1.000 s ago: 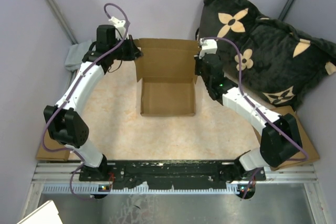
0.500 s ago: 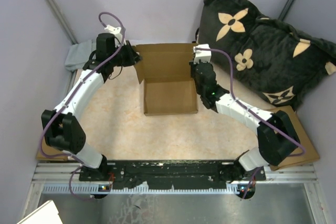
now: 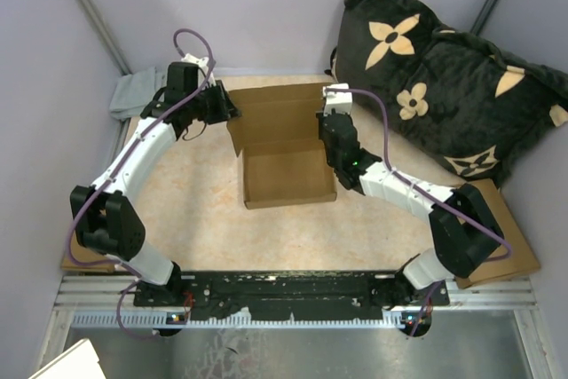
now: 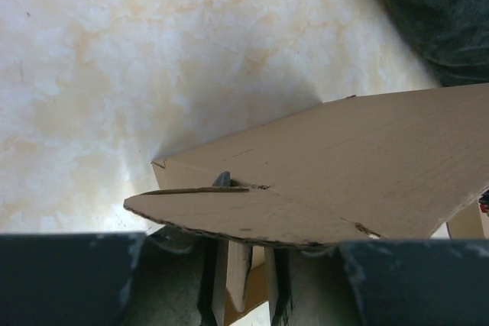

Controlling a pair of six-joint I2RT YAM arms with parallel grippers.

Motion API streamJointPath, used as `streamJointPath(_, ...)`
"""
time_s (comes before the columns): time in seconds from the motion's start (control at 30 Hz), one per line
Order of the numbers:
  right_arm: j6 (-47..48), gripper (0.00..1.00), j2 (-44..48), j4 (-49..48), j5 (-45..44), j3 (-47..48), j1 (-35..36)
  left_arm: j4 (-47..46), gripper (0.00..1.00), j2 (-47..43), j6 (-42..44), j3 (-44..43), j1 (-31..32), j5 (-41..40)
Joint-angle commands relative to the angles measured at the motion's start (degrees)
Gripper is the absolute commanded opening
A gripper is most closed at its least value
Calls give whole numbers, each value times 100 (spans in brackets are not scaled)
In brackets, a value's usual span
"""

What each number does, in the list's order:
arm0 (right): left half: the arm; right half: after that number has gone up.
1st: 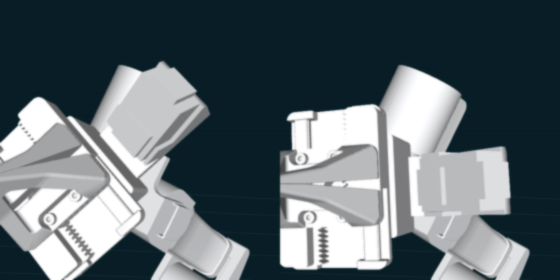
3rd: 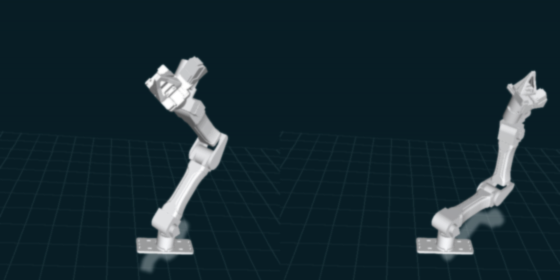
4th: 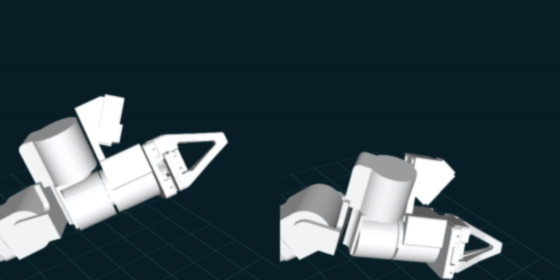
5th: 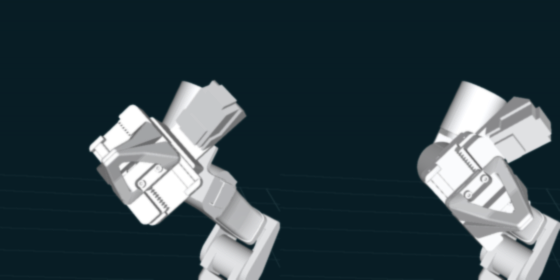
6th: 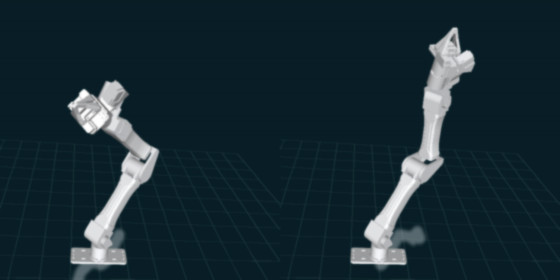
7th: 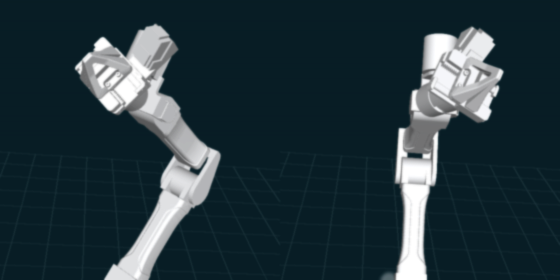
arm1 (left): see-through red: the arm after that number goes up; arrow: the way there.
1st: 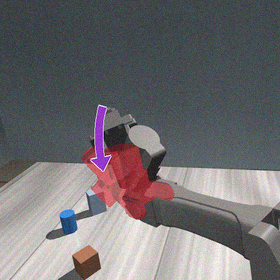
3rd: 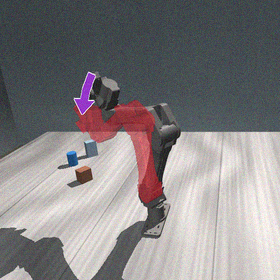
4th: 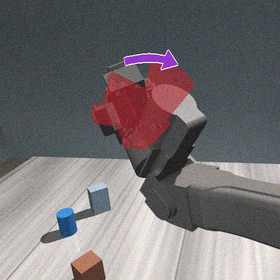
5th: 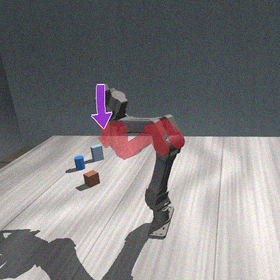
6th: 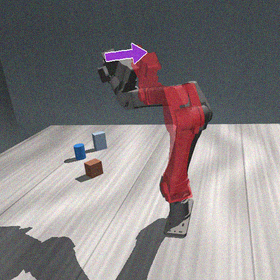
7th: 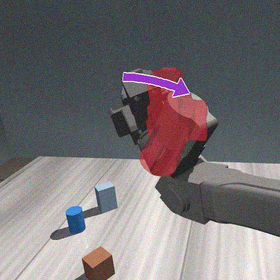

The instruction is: Fold the paper box

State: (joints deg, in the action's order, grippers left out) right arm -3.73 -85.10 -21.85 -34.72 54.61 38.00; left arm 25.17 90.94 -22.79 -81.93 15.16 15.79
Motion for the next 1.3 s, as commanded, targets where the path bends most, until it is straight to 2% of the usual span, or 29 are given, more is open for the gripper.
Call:
streamJointPath(0.0, -454, 0, 431, -257, 334, -110, 252, 428, 29, -113, 49, -126, 163, 296)
streamJointPath(0.4, -713, 0, 521, 221, 337, -79, 261, 769, 35, -220, 183, 11, 189, 292)
streamJointPath(0.63, -1008, 0, 654, 812, 239, -25, 260, 1157, 35, -338, 363, 37, 185, 145)
streamJointPath(0.9, -1328, 0, 768, 871, 297, -249, 261, 1493, 33, -403, 398, 82, 197, 79)
streamJointPath(1.1, -1462, 0, 855, 893, 314, -396, 261, 2049, 25, -386, 503, 40, 198, -45)
streamJointPath(1.27, -1623, 0, 978, 904, 338, -603, 260, 1986, 10, -377, 209, -102, 198, 1)
